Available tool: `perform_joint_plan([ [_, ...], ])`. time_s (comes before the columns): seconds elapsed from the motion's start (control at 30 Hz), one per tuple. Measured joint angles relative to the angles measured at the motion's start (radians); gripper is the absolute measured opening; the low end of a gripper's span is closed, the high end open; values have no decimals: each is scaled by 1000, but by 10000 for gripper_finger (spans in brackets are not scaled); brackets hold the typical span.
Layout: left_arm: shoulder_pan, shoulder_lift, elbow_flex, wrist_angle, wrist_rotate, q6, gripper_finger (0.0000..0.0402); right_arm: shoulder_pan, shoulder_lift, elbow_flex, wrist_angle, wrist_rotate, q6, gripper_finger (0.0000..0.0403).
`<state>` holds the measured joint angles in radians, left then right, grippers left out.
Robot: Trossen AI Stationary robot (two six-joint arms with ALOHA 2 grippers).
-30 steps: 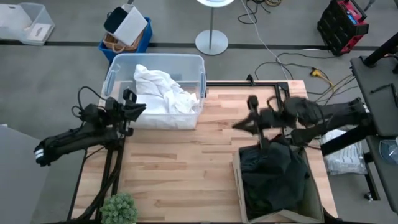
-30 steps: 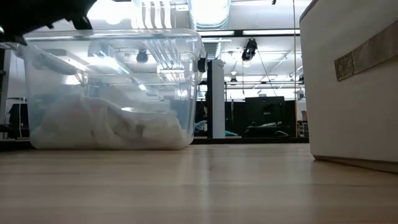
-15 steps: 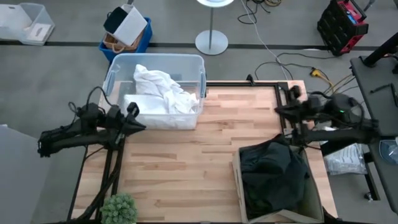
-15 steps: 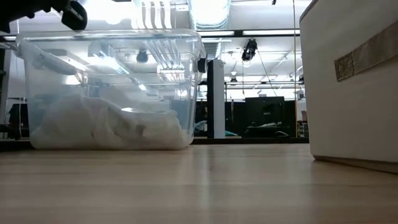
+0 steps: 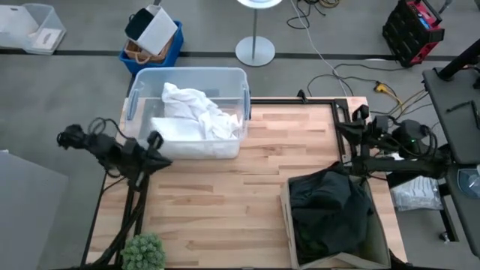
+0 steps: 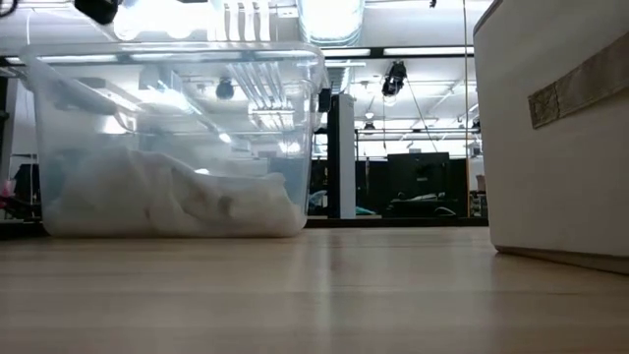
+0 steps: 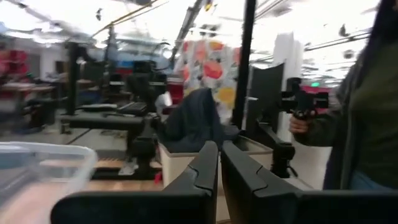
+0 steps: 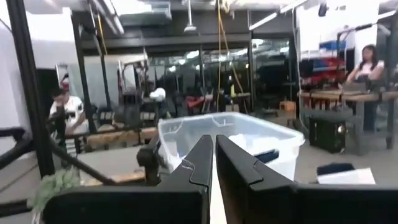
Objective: Sort clothes
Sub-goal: Return to Home Position
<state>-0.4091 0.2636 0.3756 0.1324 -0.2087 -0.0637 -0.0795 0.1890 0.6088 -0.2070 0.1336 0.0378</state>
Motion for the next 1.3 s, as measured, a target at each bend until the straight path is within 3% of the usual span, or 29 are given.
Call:
perform_joint_plan([
  [0.13, -56, 4, 144, -192, -96, 14, 1, 0, -2, 1, -3, 0, 13, 12],
  [0.3, -99, 128, 194, -137, 5, 88, 1, 0, 4, 1, -31, 1, 37, 12],
  [0.43, -147, 317, 72, 94, -47, 25, 1, 0, 1, 1, -28, 1, 57, 12],
  [0.53, -196, 381, -44, 302, -68, 17, 1, 0, 1, 1, -30, 0, 62, 12],
  [0.63, -213, 332, -176, 427, -122, 25, 1, 0, 1, 1, -43, 0, 66, 12],
  [0.77, -214, 152, -352, 548, -135, 34, 1, 0, -2, -8, -76, 2, 64, 12],
  [0.93, -210, -71, -322, 245, -175, 42, 1, 0, -69, -74, -63, 40, 84, 12],
  [1.07, -210, -229, -309, -38, -295, 2, 1, 0, -187, -201, 63, 30, 156, 9],
  [1.13, -210, -263, -306, -118, -348, -43, 1, 0, -187, -240, 98, -83, 180, 9],
  [1.27, -209, -215, -305, -140, -355, -50, 1, 1, -175, -353, 224, -404, 288, 9],
  [1.3, -209, -203, -306, -138, -356, -51, 1, 1, -180, -394, 274, -423, 298, 9],
])
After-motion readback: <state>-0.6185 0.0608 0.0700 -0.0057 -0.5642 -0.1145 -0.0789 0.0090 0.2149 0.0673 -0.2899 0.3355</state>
